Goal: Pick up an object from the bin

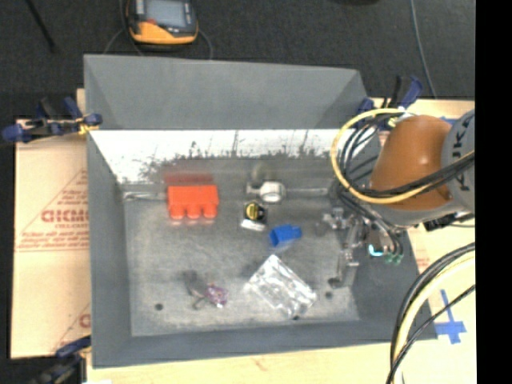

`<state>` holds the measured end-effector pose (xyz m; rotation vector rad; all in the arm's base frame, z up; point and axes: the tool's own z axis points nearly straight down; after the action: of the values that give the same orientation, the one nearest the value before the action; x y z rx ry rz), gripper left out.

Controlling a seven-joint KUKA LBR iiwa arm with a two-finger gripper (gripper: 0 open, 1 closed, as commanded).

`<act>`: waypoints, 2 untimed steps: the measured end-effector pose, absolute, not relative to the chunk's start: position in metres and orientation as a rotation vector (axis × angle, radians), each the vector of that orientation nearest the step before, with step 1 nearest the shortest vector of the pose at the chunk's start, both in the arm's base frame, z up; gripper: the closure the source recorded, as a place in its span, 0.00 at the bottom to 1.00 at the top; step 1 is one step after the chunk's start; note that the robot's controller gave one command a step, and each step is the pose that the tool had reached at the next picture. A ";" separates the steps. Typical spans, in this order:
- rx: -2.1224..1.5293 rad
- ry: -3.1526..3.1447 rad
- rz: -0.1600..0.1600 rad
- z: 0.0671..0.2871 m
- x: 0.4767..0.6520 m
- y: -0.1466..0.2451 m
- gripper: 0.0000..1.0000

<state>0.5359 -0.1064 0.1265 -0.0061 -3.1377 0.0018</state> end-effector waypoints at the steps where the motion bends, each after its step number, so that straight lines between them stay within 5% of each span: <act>1: -0.015 -3.148 -0.001 0.068 0.610 -0.071 0.00; 2: 0.143 -3.147 0.003 0.102 0.610 -0.053 0.00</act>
Offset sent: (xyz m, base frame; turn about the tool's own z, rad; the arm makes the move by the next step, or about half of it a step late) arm 0.0707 0.0338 -0.0565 0.0103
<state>0.6105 -0.0531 0.1023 0.1429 -3.1466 0.0029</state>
